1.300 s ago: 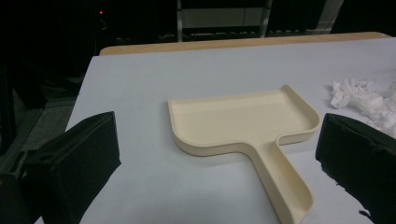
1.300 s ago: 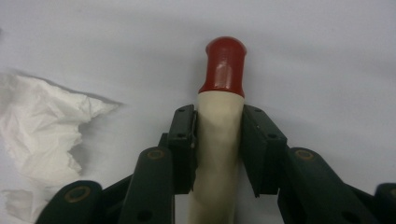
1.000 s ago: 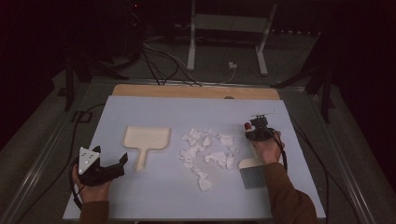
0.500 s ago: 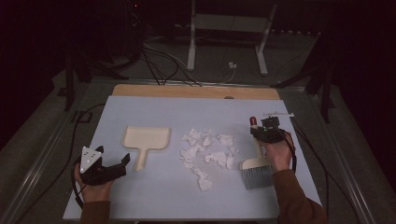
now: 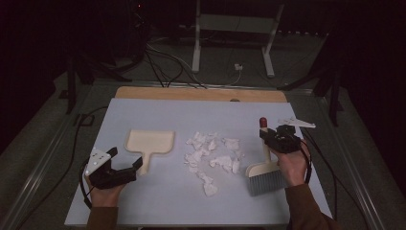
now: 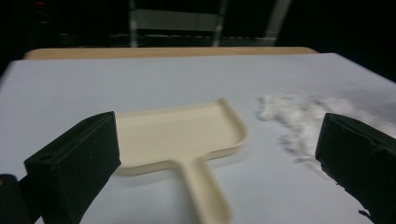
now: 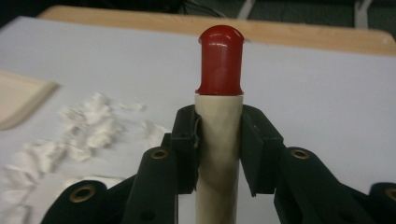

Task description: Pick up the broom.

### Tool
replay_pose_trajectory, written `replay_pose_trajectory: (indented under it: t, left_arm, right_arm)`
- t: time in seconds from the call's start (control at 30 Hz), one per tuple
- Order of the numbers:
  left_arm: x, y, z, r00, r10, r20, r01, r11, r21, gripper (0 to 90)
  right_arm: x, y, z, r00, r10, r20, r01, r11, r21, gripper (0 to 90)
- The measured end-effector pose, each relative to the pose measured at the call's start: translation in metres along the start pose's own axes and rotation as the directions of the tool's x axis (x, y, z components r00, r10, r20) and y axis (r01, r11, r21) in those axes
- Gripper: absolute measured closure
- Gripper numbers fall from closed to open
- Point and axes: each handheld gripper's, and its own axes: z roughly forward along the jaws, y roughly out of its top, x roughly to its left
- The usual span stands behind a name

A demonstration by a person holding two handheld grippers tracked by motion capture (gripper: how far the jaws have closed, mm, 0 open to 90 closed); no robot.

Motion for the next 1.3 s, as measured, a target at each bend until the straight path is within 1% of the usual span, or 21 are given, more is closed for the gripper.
replay_pose_trajectory:
  t: [0.1, 0.17, 0.2, 0.3, 0.37, 0.4, 0.47, 0.5, 0.53, 0.57, 0.6, 0.67, 0.7, 0.73, 0.83, 0.97, 1.0, 1.2, 1.23, 1.27, 1.3]
  left_arm:
    - [-0.011, 0.005, 0.005, 0.9986, -0.001, 0.054, 0.0, 1.0, 0.005, 0.6]
    - [-0.014, 0.007, 0.007, 0.9977, 0.007, 0.067, -0.007, 1.0, 0.007, 0.6]
    - [-0.019, 0.009, 0.009, 0.9964, 0.014, 0.083, -0.014, 0.9998, 0.01, 0.5]
    - [-0.032, 0.014, 0.014, 0.9919, 0.031, 0.123, -0.033, 0.9993, 0.017, 0.6]
    - [-0.041, 0.019, 0.019, 0.987, 0.046, 0.154, -0.051, 0.9984, 0.023, 0.6]
    - [-0.046, 0.021, 0.021, 0.9843, 0.053, 0.168, -0.058, 0.9979, 0.027, 0.5]
    - [-0.061, 0.027, 0.029, 0.9742, 0.07, 0.214, -0.079, 0.9964, 0.032, 0.6]
    - [-0.061, 0.027, 0.029, 0.9742, 0.07, 0.214, -0.079, 0.9964, 0.032, 0.6]
    - [-0.066, 0.029, 0.031, 0.9709, 0.073, 0.228, -0.083, 0.996, 0.033, 0.6]
    - [-0.075, 0.032, 0.037, 0.9638, 0.081, 0.254, -0.093, 0.995, 0.035, 0.6]
    - [-0.075, 0.032, 0.037, 0.9638, 0.081, 0.254, -0.093, 0.995, 0.035, 0.6]
    - [-0.083, 0.035, 0.043, 0.9567, 0.09, 0.277, -0.105, 0.9936, 0.04, 0.6]
    - [-0.09, 0.037, 0.048, 0.9502, 0.091, 0.298, -0.109, 0.993, 0.045, 0.6]
    - [-0.09, 0.037, 0.048, 0.9502, 0.091, 0.298, -0.109, 0.993, 0.045, 1.2]
    - [-0.098, 0.037, 0.055, 0.9418, 0.084, 0.325, -0.107, 0.9927, 0.055, 2.8]
    - [-0.108, 0.035, 0.065, 0.928, 0.076, 0.365, -0.111, 0.991, 0.075, 6.0]
    - [-0.114, 0.035, 0.071, 0.9222, 0.071, 0.38, -0.111, 0.9902, 0.085, 6.3]
    - [-0.125, 0.037, 0.085, 0.9122, 0.065, 0.405, -0.114, 0.9885, 0.099, 8.1]
    - [-0.128, 0.038, 0.087, 0.9096, 0.059, 0.411, -0.111, 0.9886, 0.103, 8.3]
    - [-0.132, 0.04, 0.092, 0.9023, 0.055, 0.428, -0.112, 0.9876, 0.11, 8.6]
    - [-0.132, 0.04, 0.092, 0.9023, 0.055, 0.428, -0.112, 0.9876, 0.11, 9.4]
  right_arm:
    - [0.004, 0.004, -0.012, 0.9998, -0.012, -0.018, 0.011, 0.999, -0.042, 69.4]
    - [0.006, 0.005, -0.016, 0.9995, -0.021, -0.023, 0.02, 0.9983, -0.054, 69.5]
    - [0.011, 0.009, -0.023, 0.9987, -0.04, -0.031, 0.038, 0.9962, -0.078, 69.5]
    - [0.016, 0.012, -0.027, 0.9977, -0.054, -0.042, 0.05, 0.9944, -0.094, 69.5]
    - [0.024, 0.02, -0.033, 0.9958, -0.077, -0.05, 0.07, 0.9901, -0.122, 69.5]
    - [0.027, 0.023, -0.034, 0.9952, -0.085, -0.048, 0.078, 0.9878, -0.135, 69.5]
    - [0.034, 0.03, -0.037, 0.9945, -0.093, -0.048, 0.085, 0.9844, -0.154, 69.5]
    - [0.034, 0.03, -0.037, 0.9945, -0.093, -0.048, 0.085, 0.9844, -0.154, 69.5]
    - [0.04, 0.035, -0.037, 0.9935, -0.103, -0.049, 0.093, 0.9817, -0.166, 69.4]
    - [0.043, 0.037, -0.037, 0.9928, -0.107, -0.052, 0.097, 0.9804, -0.171, 69.4]
    - [0.046, 0.039, -0.036, 0.9921, -0.114, -0.053, 0.103, 0.9792, -0.175, 69.4]
    - [0.052, 0.042, -0.033, 0.9916, -0.117, -0.055, 0.106, 0.978, -0.18, 69.4]
    - [0.054, 0.043, -0.032, 0.9914, -0.117, -0.06, 0.104, 0.9775, -0.183, 69.4]
    - [0.057, 0.044, -0.03, 0.991, -0.118, -0.063, 0.104, 0.9769, -0.187, 69.4]
    - [0.062, 0.045, -0.027, 0.9905, -0.118, -0.07, 0.103, 0.9763, -0.19, 69.4]
    - [0.075, 0.047, -0.02, 0.9885, -0.125, -0.085, 0.106, 0.9743, -0.199, 69.3]
    - [0.078, 0.047, -0.018, 0.9874, -0.132, -0.087, 0.113, 0.9735, -0.199, 69.4]
    - [0.092, 0.047, -0.011, 0.9862, -0.144, -0.083, 0.123, 0.9689, -0.215, 69.4]
    - [0.097, 0.048, -0.008, 0.9852, -0.148, -0.087, 0.125, 0.9674, -0.22, 69.3]
    - [0.1, 0.048, -0.006, 0.9847, -0.153, -0.084, 0.131, 0.9663, -0.221, 69.4]
    - [0.103, 0.048, -0.005, 0.9838, -0.158, -0.084, 0.136, 0.9651, -0.224, 69.4]
